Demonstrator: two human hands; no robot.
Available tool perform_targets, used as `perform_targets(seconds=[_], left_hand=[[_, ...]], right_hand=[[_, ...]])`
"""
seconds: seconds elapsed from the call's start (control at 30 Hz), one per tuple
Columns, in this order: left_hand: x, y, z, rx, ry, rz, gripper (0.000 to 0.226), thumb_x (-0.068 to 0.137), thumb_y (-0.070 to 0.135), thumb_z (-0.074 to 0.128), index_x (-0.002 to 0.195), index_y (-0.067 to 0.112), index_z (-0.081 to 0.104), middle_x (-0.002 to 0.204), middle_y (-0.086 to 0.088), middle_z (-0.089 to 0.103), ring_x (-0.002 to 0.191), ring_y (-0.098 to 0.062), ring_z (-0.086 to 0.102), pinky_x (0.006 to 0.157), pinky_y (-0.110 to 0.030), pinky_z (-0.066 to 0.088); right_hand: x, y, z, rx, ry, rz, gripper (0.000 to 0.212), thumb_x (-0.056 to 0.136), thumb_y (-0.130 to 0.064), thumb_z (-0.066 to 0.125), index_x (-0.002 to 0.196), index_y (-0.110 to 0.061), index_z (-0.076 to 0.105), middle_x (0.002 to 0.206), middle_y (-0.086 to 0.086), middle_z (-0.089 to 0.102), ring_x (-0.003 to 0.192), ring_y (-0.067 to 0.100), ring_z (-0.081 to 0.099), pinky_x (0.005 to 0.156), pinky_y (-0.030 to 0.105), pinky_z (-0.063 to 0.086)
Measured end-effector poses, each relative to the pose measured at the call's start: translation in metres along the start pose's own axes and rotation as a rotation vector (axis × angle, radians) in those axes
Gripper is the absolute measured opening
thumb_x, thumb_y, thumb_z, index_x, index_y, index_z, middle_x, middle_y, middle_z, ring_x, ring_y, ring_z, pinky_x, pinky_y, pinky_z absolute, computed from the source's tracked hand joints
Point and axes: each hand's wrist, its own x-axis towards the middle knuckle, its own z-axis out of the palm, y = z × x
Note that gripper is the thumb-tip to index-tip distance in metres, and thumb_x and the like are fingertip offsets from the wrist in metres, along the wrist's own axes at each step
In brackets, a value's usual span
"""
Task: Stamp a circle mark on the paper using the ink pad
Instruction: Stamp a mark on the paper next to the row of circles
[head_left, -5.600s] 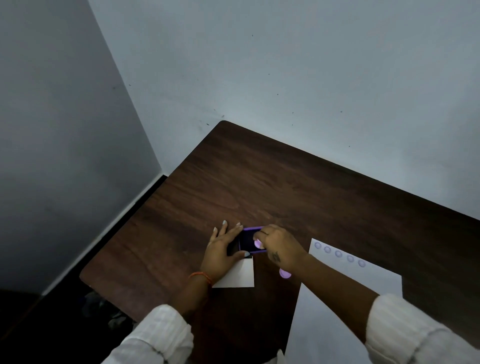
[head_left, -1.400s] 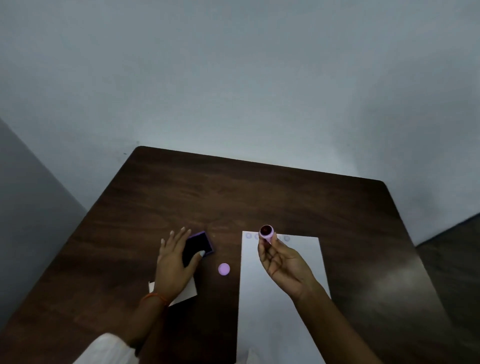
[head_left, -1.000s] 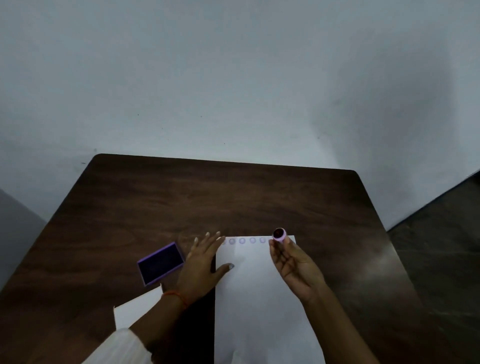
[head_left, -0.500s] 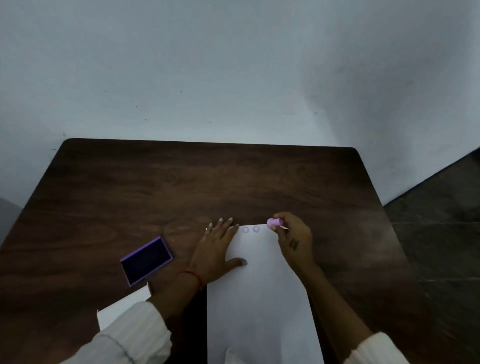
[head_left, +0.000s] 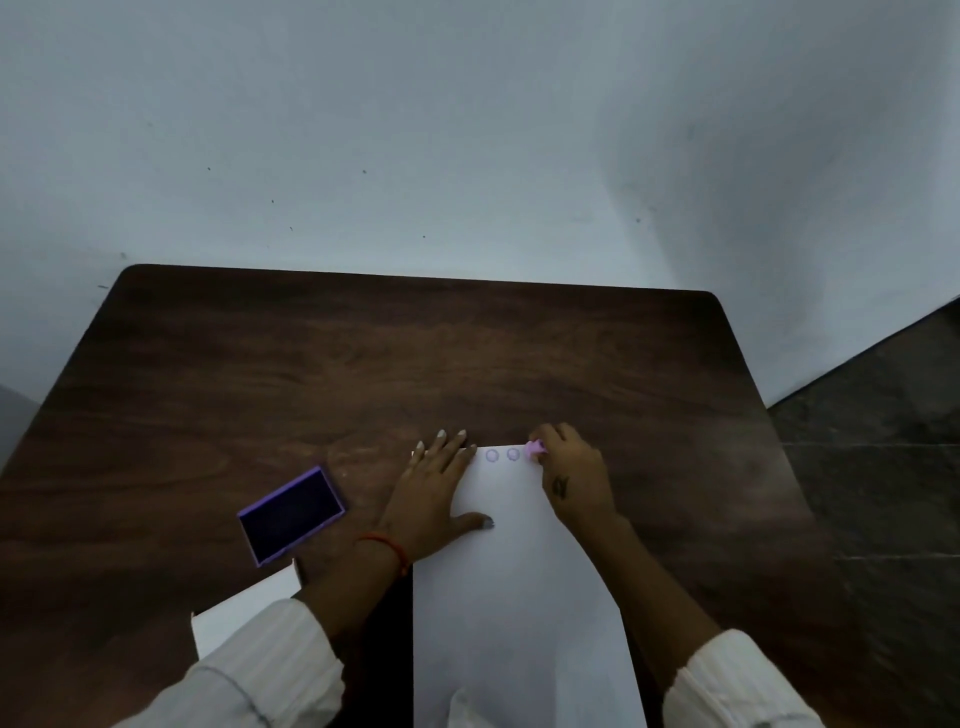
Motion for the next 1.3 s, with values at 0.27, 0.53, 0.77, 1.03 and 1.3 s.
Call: perform_targets(seconds=[0.27,0.53,0.77,1.03,1.3], left_hand=[[0.0,-0.002,0.002,-0.019,0.013,0.003,0.107,0.055,0.077,0.028,0.144,0.018,0.015,0.157,-0.003,0.01,0.145,-0.021,0.002,0.113,-0.033,-0.008],[0.001,-0.005,0.008,-0.049,0.023,0.005,0.115,0.053,0.086,0.033,0.144,0.018,0.015,0.157,-0.002,0.009,0.145,-0.019,0.0,0.114,-0.033,-0.009],[0.0,-0.006,0.009,-0.059,0.041,0.007,0.106,0.057,0.079,0.03,0.144,0.019,0.015,0.157,-0.001,0.009,0.145,-0.019,0.0,0.114,-0.034,-0.009],[0.001,-0.007,0.013,-0.082,0.058,0.008,0.104,0.059,0.077,0.035,0.143,0.019,0.018,0.157,-0.001,0.012,0.145,-0.018,0.002,0.114,-0.035,-0.008],[0.0,-0.007,0.011,-0.085,0.043,0.006,0.106,0.057,0.078,0.033,0.144,0.02,0.016,0.157,0.0,0.01,0.143,-0.015,-0.001,0.115,-0.034,-0.008]], right_hand=[[0.003,-0.007,0.0,-0.096,-0.018,0.018,0.026,0.092,-0.02,0.051,0.115,-0.008,0.055,0.121,0.013,0.06,0.107,0.024,0.057,0.091,0.031,0.047],[0.008,-0.007,-0.003,-0.178,-0.056,-0.04,0.03,0.088,-0.016,0.057,0.116,-0.005,0.054,0.123,0.015,0.059,0.112,0.026,0.055,0.094,0.033,0.047],[0.011,-0.001,-0.004,-0.172,-0.055,-0.134,0.026,0.087,-0.012,0.057,0.112,-0.002,0.057,0.118,0.017,0.062,0.109,0.027,0.056,0.094,0.032,0.046],[0.01,0.005,-0.001,-0.178,-0.06,-0.185,0.029,0.087,-0.012,0.058,0.113,-0.001,0.056,0.119,0.018,0.061,0.11,0.028,0.056,0.095,0.033,0.046],[0.008,0.002,0.002,-0.199,-0.05,-0.166,0.034,0.085,-0.012,0.062,0.116,-0.001,0.055,0.122,0.018,0.06,0.112,0.029,0.055,0.096,0.035,0.047]])
